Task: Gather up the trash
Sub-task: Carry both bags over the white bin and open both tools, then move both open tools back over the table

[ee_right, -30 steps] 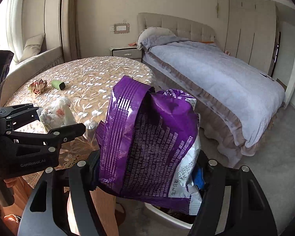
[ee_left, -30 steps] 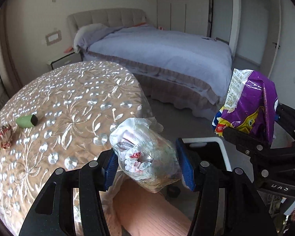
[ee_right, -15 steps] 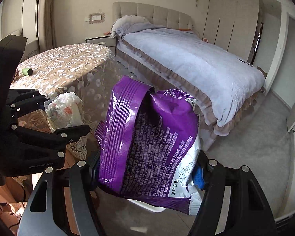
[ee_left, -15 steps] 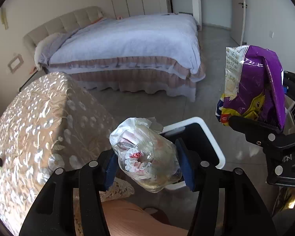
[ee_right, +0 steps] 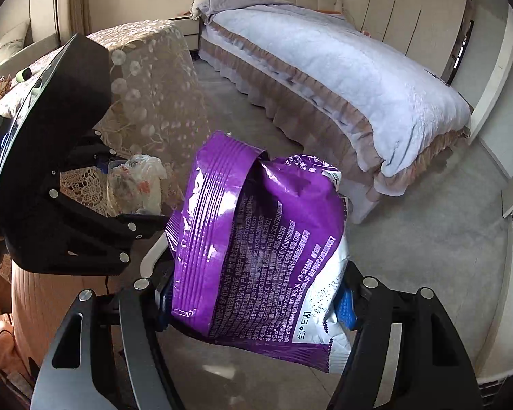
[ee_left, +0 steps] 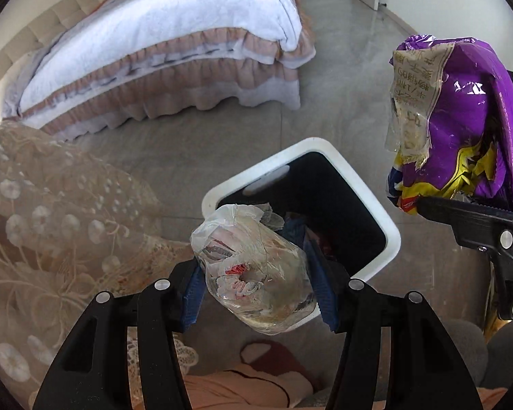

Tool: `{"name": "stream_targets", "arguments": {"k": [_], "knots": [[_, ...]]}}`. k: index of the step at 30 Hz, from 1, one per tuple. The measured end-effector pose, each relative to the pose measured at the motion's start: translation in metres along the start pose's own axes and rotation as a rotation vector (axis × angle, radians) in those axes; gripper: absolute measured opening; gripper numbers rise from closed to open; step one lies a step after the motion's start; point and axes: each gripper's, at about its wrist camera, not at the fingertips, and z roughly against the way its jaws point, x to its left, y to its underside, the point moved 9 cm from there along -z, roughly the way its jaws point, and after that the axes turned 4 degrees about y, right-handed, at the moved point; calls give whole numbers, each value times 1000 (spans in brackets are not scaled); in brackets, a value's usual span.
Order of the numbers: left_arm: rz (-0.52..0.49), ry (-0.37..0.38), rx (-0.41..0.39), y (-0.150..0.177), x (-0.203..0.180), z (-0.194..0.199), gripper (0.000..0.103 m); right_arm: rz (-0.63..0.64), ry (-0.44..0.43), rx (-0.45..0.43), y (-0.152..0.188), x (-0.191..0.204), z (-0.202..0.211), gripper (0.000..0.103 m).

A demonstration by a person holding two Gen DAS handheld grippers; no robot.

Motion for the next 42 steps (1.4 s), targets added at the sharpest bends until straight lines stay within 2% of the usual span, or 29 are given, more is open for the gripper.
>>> {"name": "stream_targets", "arguments": {"k": [5,6,7,8,9,12,22,36,42], "knots": [[-90,52,73,4,-4,-40,54,122,-16,72,25,10,-39,70],[-105,77,83,5,-7,-45,60,135,-23,82,30,10,-45,71],[-114,103,98,5,-9,-50,82,147,-43,100,35,12,-52,72],[-124,109,106,6,-10,-53,97,159,-57,120,39,14,-58,83],[-144,104,99,6,-11,-55,98,176,-45,122,43,11,-63,100],[-190,85,108,8,-15,-61,98,174,-46,172,51,8,-72,98],[-189,78,67,4,-17,-50,98,165,-42,149,50,8,-67,98],[-183,19,-88,-2,-11,24,98,171,-20,-7,7,14,-8,98],[-148,-35,-168,-5,0,66,98,185,6,-86,-16,22,22,98]]}}
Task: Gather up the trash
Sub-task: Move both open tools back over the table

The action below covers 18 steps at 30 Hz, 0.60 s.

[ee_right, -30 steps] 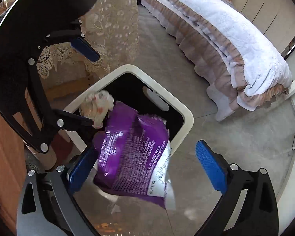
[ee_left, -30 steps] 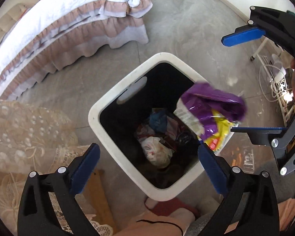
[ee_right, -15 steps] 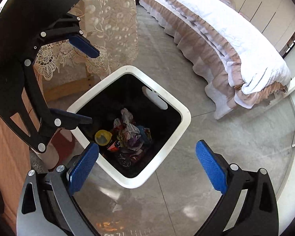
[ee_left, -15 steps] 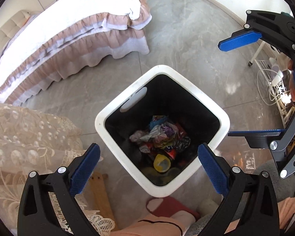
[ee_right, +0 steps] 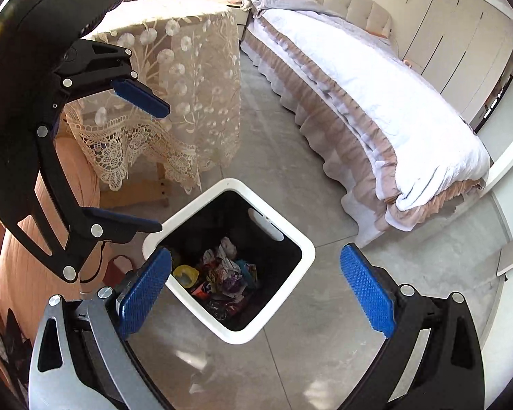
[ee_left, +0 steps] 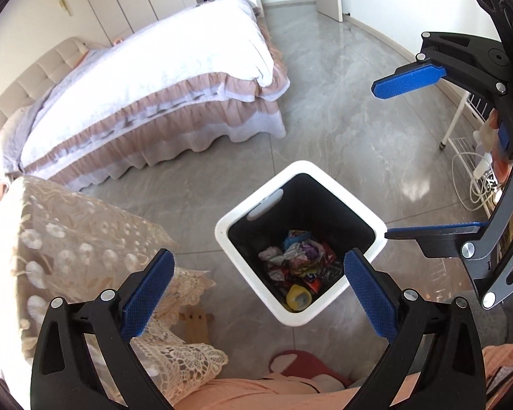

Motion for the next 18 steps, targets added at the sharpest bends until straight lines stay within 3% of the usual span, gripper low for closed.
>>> {"name": "stream_targets", "arguments": {"k": [9,18], "knots": [[170,-185,-68,17,51,77,98,-16,31,-137,-51,20,43,98],[355,-322,-167,60,112,153,98,-60,-122,-261,-122,61,76,98]]}}
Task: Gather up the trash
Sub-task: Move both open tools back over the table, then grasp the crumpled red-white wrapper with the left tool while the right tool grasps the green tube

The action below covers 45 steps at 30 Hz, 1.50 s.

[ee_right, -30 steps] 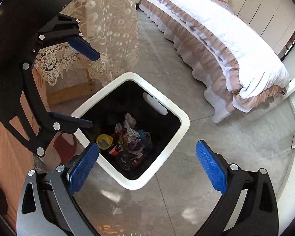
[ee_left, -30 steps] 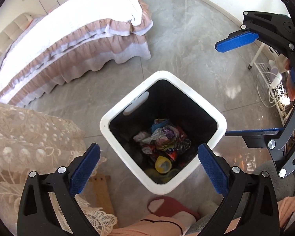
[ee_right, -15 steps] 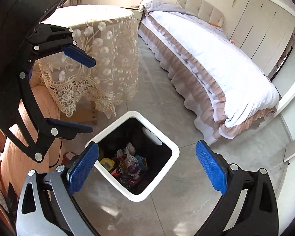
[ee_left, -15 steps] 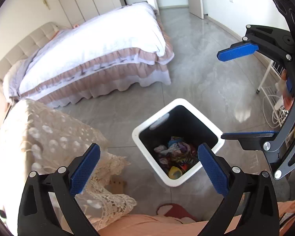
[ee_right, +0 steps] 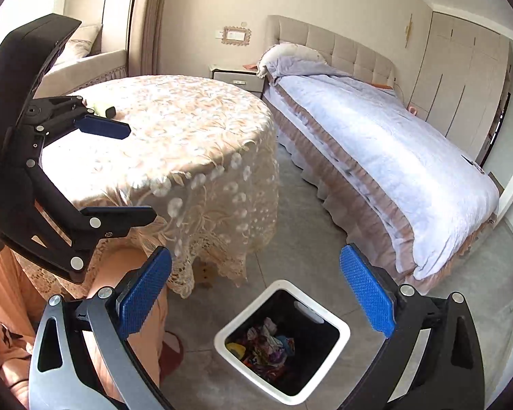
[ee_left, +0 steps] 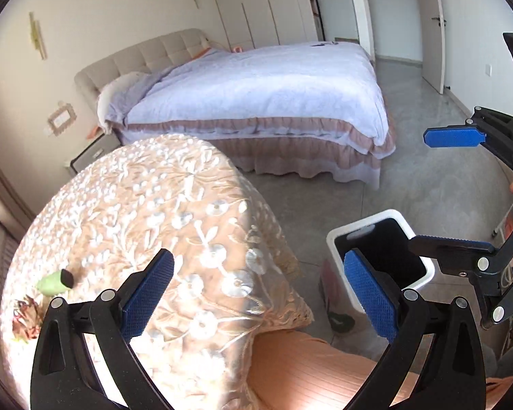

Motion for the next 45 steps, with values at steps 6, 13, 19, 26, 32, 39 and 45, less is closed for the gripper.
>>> {"name": "stream_targets", "arguments": {"k": [6,13,19,26,32,39,45], "knots": [[115,-113,-63,10,64,37,98,-37,-44,-123,-53,38,-4,98],[259,-285,-97,35,149,71,98,-41,-209,-130,-108,97,-34,98],[349,-384,-39,72,225,80,98,91,-309,-79,-140,171,-63,98],[487,-427,70,121,305,70,98,213,-357,-43,-165,235,-111,98],[519,-368,101,128,335,42,98,288,-351,61,-179,270,-171,98],[503,-333,153,129,353,13,93,326,-364,151,-186,293,-214,84],[540,-248,190,141,346,-4,61,302,-429,203,-182,299,-219,40]]}}
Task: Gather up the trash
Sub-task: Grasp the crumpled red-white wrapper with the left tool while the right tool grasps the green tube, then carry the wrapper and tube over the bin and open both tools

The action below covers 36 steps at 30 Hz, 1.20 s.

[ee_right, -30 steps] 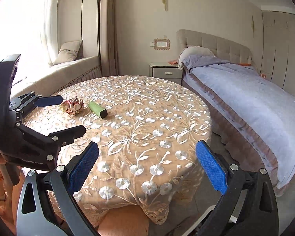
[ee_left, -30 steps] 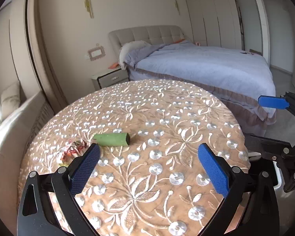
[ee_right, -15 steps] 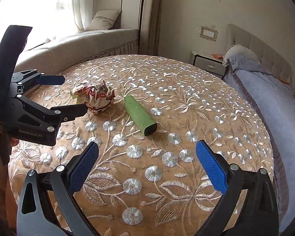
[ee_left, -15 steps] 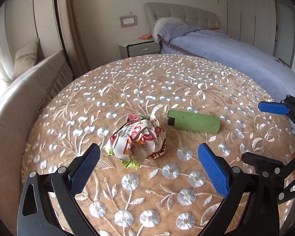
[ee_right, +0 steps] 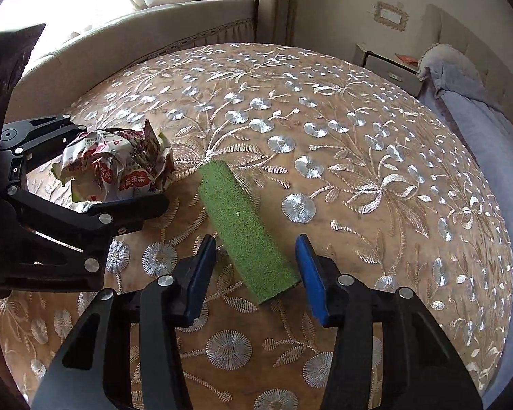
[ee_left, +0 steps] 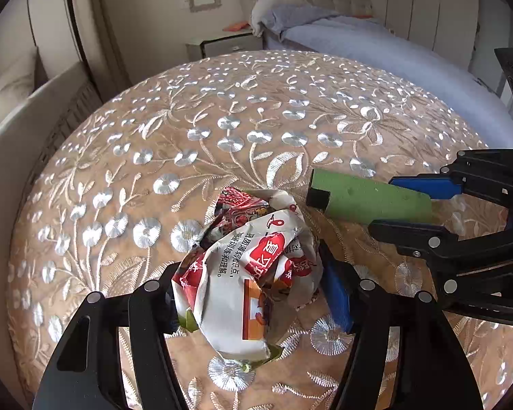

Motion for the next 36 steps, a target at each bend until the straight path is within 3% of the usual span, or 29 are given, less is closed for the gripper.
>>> {"name": "stream_targets", "arguments": {"k": [6,10,19,29,36], "knots": [[50,1,-45,8,-6,24,58,-38,-23,-36,13,9,18,27],[41,-51,-115,13,-18,53,58,-92,-31,-84,25,8,44,27],[46,-64,-228,30,-75,112,58,-154,6,-216,63,8,118,27],[13,-66,-278,46,-143,146,58,-191,70,-286,116,-8,185,27],[-42,-26,-287,55,-190,156,58,-231,120,-323,150,-21,221,27]]}}
